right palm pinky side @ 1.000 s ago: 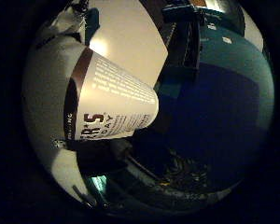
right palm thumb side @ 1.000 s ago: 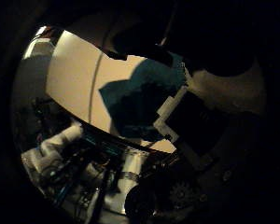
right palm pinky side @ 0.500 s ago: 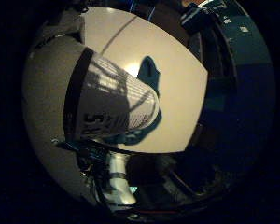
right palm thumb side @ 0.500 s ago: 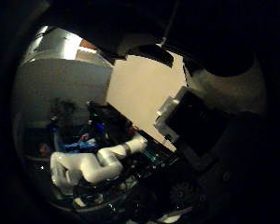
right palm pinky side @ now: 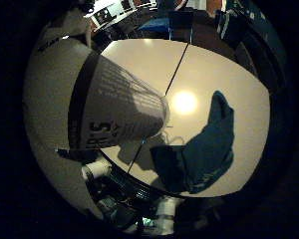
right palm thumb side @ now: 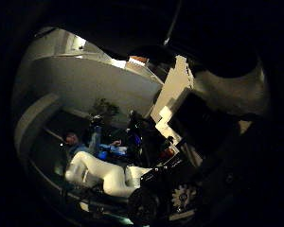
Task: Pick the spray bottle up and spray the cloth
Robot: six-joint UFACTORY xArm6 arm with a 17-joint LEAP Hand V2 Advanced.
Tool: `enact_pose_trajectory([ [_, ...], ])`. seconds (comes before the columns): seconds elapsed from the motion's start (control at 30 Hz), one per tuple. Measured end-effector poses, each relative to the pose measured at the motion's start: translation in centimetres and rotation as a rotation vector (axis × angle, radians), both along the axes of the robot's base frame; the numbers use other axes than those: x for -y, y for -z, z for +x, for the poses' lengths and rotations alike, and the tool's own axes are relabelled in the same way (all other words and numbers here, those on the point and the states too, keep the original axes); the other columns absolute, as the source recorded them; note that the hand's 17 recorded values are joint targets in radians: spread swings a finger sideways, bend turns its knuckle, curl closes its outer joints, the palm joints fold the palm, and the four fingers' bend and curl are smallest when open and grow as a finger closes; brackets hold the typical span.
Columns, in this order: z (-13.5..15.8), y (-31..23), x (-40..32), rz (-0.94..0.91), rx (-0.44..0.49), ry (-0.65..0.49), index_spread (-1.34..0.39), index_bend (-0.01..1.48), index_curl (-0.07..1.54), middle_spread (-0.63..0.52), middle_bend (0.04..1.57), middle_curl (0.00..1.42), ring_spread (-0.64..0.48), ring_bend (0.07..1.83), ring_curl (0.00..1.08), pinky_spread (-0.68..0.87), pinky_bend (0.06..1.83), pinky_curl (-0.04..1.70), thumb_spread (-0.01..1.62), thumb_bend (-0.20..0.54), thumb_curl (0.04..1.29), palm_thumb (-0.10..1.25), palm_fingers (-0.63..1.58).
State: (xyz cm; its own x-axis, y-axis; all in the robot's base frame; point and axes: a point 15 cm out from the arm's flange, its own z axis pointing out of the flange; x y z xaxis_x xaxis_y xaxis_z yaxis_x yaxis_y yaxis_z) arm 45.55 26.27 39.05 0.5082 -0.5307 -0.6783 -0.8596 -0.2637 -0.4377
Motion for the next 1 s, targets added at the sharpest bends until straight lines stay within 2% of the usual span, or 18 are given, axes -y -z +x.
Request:
enact_pose_trajectory([
  [0.33, -0.9, 6.7, 1.0, 0.115, -0.048, 0.003, -0.24, 1.09, 0.92, -0.15, 1.33, 0.90, -0.24, 1.34, 0.86, -0.19, 1.39, 0.84, 0.83, -0.016, 0.80, 1.07, 1.11],
  [0.77, 1.0, 12.3, 4.4, 0.145, -0.105, 0.069, -0.24, 1.09, 0.93, -0.15, 1.33, 0.90, -0.23, 1.34, 0.86, -0.19, 1.39, 0.84, 0.83, -0.016, 0.82, 1.07, 1.11],
  [1.0, 1.5, 13.4, 4.5, 0.140, -0.115, 0.069, -0.24, 1.08, 0.93, -0.15, 1.33, 0.90, -0.24, 1.34, 0.86, -0.19, 1.39, 0.84, 0.82, -0.017, 0.81, 1.06, 1.11],
])
